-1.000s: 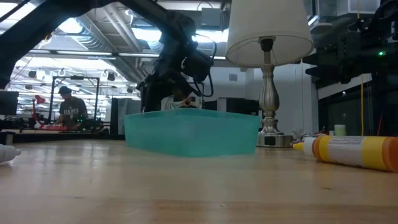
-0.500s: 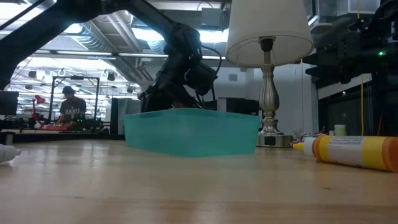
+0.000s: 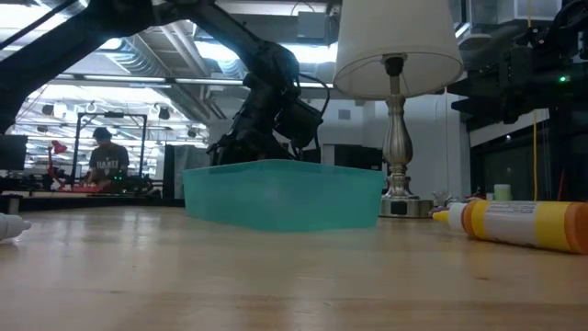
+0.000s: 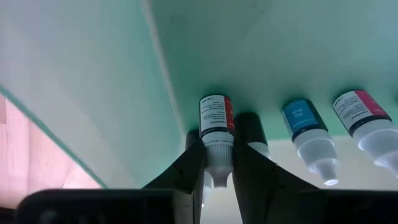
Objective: Pick & Place food coloring
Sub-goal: Put the top right small red food coloring bottle into the green bin, then put the small green food coloring bottle into the green bin
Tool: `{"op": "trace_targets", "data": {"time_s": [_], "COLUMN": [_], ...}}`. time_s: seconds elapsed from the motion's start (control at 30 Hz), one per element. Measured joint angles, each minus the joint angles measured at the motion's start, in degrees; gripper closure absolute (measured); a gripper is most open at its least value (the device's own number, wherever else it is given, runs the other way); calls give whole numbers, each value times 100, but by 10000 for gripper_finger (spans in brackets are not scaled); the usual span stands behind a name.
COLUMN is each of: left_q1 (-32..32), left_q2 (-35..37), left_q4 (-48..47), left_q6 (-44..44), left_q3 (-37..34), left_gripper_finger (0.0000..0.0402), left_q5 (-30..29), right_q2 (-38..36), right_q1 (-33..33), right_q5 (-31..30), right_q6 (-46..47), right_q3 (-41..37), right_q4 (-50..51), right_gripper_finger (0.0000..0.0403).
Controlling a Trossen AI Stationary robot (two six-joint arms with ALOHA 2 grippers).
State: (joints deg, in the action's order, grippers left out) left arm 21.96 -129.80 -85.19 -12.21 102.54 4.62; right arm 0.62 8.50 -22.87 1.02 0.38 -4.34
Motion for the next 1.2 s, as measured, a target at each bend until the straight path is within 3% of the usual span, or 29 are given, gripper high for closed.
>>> {"op": "trace_targets", "data": {"time_s": [0.37,0.7,0.9,1.0,1.2], "left_q1": [0,0,-33,-121,-558], "left_q2": [9,18,353,693,1410], "left_q4": [-66,-364,-503,-488,-491], "left_q6": [-48,-103,-295,-374,-889], "left_q3": [26,670,919,938,931], "left_gripper_finger": [271,190,164,164,179], "left_q5": [-11,-7,-23,-418,-1890], "right_q2": [0,0,0,0,0], "right_q1": [0,1,0,0,-1], "right_q5": [0,0,-1,0,0], "right_q6": [0,0,0,0,0], "right_q3": [0,0,0,0,0], "right_q4": [-1,0,-1,-2,0], "right_gripper_finger": [6,6,6,6,6]}}
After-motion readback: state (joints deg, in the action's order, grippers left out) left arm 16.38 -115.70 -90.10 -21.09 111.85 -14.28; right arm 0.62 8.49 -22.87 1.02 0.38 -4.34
